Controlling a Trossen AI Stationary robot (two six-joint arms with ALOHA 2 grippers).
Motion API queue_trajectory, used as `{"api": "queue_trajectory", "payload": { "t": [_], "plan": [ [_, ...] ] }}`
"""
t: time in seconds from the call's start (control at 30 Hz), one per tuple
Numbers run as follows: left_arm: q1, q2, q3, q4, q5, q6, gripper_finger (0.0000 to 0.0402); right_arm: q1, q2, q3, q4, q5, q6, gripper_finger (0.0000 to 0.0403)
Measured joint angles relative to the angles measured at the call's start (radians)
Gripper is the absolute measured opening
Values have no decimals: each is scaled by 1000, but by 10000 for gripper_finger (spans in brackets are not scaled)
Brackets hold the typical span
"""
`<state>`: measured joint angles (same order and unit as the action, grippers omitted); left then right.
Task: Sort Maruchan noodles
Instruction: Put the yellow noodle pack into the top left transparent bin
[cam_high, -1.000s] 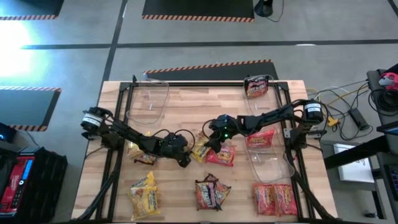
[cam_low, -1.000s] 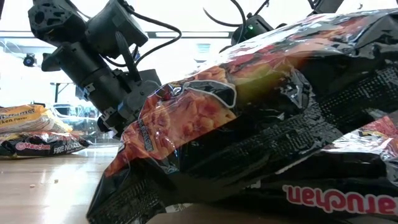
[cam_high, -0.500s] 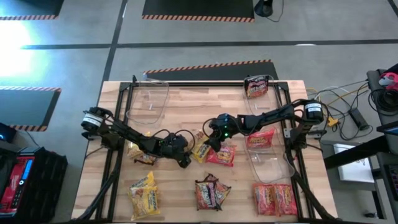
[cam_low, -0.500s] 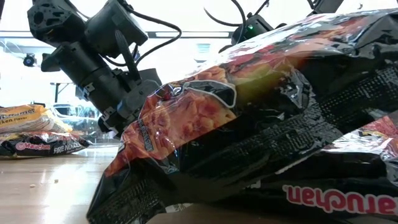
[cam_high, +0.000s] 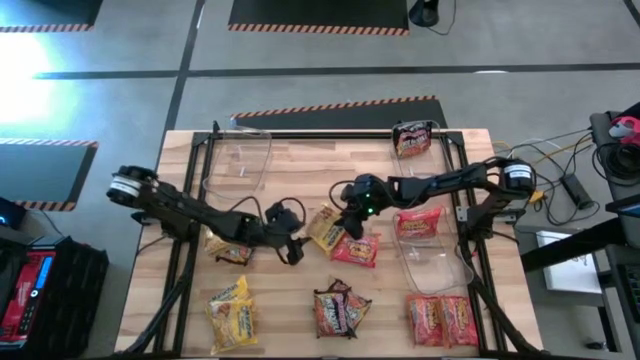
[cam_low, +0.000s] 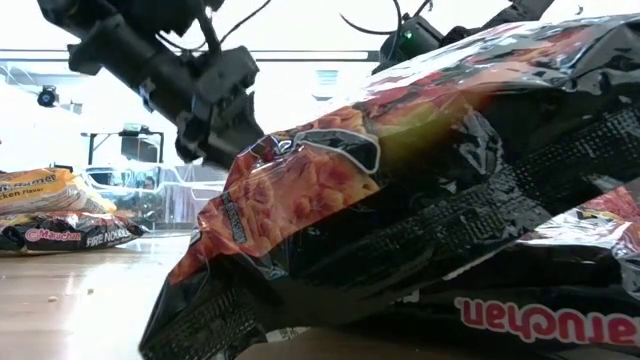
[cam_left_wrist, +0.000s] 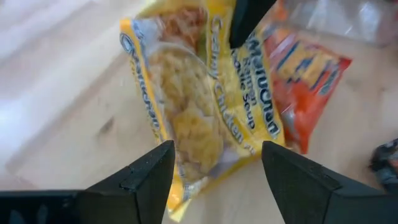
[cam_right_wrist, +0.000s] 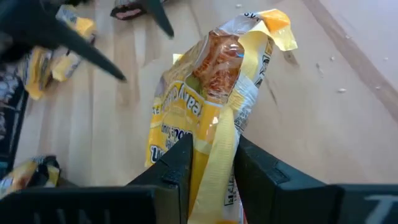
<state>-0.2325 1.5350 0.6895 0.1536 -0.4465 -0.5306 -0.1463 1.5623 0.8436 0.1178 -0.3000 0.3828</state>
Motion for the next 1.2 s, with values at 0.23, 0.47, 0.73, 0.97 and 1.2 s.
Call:
{"api": "queue_trajectory", "payload": {
  "t": [0.23,0.47,0.73,0.97,1.2],
  "plan": [
    [2,-89,0,0,3,58,225,5,-76,0,-111,0,-172,89],
    [2,-133,3,12,9,84,237,5,-164,0,-183,4,-294,89],
    [2,-58,3,125,-44,164,256,8,-244,29,-308,17,-428,89],
    [2,-38,3,245,-73,271,257,60,-211,172,-574,185,-622,89],
    [2,41,2,394,-121,409,257,84,-160,290,-719,259,-754,89]
  ]
}}
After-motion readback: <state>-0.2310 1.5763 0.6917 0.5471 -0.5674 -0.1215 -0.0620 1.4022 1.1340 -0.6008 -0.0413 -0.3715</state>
